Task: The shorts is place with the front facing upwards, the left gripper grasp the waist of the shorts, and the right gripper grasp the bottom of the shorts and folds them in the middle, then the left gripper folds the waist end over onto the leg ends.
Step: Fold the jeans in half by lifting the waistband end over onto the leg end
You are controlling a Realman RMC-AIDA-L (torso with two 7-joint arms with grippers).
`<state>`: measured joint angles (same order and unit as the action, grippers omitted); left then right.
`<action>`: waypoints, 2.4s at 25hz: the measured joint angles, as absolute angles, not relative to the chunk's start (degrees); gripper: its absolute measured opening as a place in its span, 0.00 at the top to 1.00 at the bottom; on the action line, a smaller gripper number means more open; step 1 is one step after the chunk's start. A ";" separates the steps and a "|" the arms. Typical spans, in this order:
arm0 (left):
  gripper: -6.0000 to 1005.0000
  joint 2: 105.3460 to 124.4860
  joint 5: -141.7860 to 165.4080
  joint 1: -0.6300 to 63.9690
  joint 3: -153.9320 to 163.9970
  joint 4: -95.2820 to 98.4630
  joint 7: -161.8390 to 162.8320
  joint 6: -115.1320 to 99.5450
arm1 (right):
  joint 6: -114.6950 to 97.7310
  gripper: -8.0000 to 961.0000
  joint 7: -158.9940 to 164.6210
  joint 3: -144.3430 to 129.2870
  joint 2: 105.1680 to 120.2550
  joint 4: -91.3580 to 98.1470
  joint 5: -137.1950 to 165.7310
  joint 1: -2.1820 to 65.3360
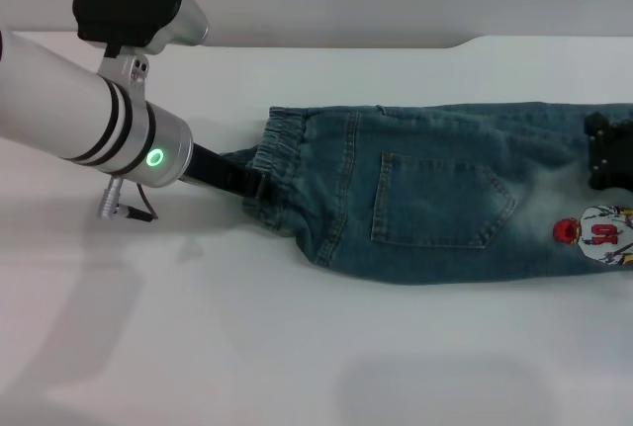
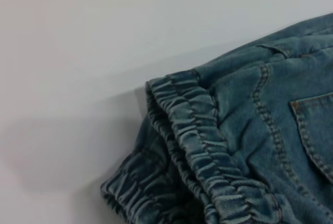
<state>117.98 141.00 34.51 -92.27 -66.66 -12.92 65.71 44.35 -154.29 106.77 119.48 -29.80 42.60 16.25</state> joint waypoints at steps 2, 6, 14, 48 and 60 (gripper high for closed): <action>0.58 117.95 140.97 34.30 -92.32 -67.37 -12.92 65.86 | 44.39 0.99 -154.26 106.61 119.44 -29.89 41.45 15.97; 0.84 117.88 141.04 34.01 -92.35 -68.22 -12.97 66.38 | 44.51 0.99 -154.09 106.24 119.43 -30.68 41.09 15.31; 0.88 117.85 141.36 32.41 -93.65 -73.05 -13.02 68.34 | 44.17 0.99 -154.07 104.14 119.56 -29.59 41.07 16.00; 0.95 118.12 148.81 28.38 -94.46 -101.60 -9.07 76.13 | 44.51 0.99 -152.42 97.09 119.80 -18.87 36.52 28.71; 0.95 118.04 148.80 28.01 -93.21 -108.42 -8.43 77.29 | 43.33 0.99 -152.28 76.25 119.79 -22.11 20.86 30.58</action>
<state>118.04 148.80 28.01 -93.21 -108.42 -8.43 77.29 43.33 -152.28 76.25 119.79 -22.11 20.86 30.58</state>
